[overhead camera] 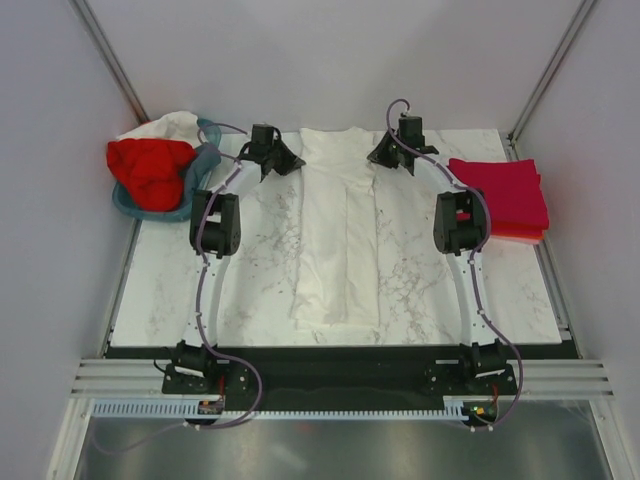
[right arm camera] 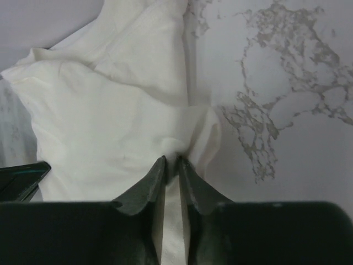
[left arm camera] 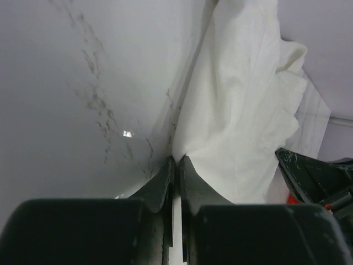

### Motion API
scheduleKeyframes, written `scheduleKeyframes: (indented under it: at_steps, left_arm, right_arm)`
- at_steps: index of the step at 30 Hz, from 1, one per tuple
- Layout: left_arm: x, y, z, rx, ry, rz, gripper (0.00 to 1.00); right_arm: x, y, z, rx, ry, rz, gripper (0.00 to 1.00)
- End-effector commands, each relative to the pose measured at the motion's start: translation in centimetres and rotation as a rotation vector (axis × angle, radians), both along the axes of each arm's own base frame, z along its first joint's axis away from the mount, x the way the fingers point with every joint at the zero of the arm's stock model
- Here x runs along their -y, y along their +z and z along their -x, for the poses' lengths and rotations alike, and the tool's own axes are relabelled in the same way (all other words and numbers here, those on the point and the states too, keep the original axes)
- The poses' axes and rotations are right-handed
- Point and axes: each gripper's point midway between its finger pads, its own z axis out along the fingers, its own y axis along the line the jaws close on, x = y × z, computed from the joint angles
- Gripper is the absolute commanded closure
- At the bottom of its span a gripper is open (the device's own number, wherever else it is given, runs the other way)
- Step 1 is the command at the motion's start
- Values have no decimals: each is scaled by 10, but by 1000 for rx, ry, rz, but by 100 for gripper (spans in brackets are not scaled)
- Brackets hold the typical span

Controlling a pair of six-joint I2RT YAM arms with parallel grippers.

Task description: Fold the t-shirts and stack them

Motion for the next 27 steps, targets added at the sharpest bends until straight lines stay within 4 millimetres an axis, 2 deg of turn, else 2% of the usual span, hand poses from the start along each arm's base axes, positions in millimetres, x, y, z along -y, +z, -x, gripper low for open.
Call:
scheduleKeyframes:
  at_steps: [1, 2, 3, 4, 5, 6, 7, 8, 9, 10, 11, 12, 13, 14, 15, 16, 17, 18, 19, 20, 21, 22, 23, 24, 25, 26, 27]
  left_arm:
    - [-13, 17, -25, 70, 46, 48, 91]
    - [-14, 18, -27, 81, 38, 52, 76]
    - [-14, 20, -28, 87, 28, 56, 67]
    - [-13, 24, -26, 91, 13, 62, 51]
    - [-12, 26, -25, 97, 1, 57, 47]
    - [-14, 26, -23, 86, -6, 53, 46]
    - [-14, 35, -18, 91, -21, 51, 43]
    - [-14, 39, -14, 98, -37, 34, 43]
    - [-18, 32, -5, 70, -35, 19, 43]
    - [-21, 56, -2, 102, -35, 10, 41]
    - [-22, 63, 4, 114, -46, -12, 41]
    - [-28, 53, 15, 82, -38, -34, 40]
    - [-30, 56, 22, 80, -39, -45, 40]
    - [-31, 87, 28, 128, -44, -53, 40]
    - [-33, 91, 35, 126, -43, -61, 40]
    - [-37, 80, 50, 97, -41, -78, 40]
    - [-39, 104, 59, 136, -43, -87, 40]
    - [-41, 109, 68, 140, -44, -91, 40]
    - [-45, 92, 87, 94, -46, -102, 40]
    - [-47, 90, 98, 84, -47, -106, 40]
    - [-50, 89, 123, 62, -46, -104, 40]
    - [-49, 88, 136, 57, -57, -90, 40]
    - [-45, 93, 146, 70, -55, -65, 40]
    - [-45, 107, 160, 96, -57, -50, 40]
    - [-46, 82, 187, 38, -63, -52, 41]
    - [-41, 79, 201, 34, -79, -51, 40]
    - [-42, 71, 224, 14, -85, -65, 41]
  right_arm:
    - [-14, -11, -3, -9, 12, -48, 73]
    - [-17, -8, -5, 5, 17, -62, 56]
    - [-21, -5, -5, 11, 25, -74, 50]
    - [-23, -1, -5, 19, 33, -86, 48]
    - [-26, 0, -4, 20, 46, -93, 46]
    - [-26, 12, -4, 35, 51, -93, 45]
    - [-28, 19, -2, 44, 58, -88, 45]
    - [-27, 11, 5, 32, 62, -80, 44]
    - [-27, 35, 7, 65, 66, -80, 43]
    - [-27, 41, 11, 75, 72, -74, 42]
    - [-27, 30, 24, 47, 78, -66, 40]
    - [-29, 57, 30, 85, 88, -69, 39]
    - [-33, 64, 38, 93, 98, -61, 37]
    - [-35, 70, 44, 111, 107, -43, 33]
    - [-35, 80, 61, 116, 112, -24, 32]
    - [-37, 83, 69, 124, 102, 7, 32]
    - [-36, 70, 86, 96, 107, 34, 31]
    - [-36, 96, 95, 140, 102, 38, 31]
    - [-38, 98, 104, 142, 92, 59, 30]
    - [-34, 80, 123, 99, 83, 80, 30]
    - [-33, 100, 132, 128, 67, 75, 30]
    - [-33, 98, 142, 123, 52, 94, 30]
    - [-30, 82, 160, 85, 50, 110, 30]
    - [-29, 95, 169, 105, 43, 105, 30]
    - [-33, 91, 181, 96, 52, 115, 30]
    - [-29, 85, 198, 72, 53, 125, 33]
    - [-29, 81, 209, 58, 63, 127, 35]
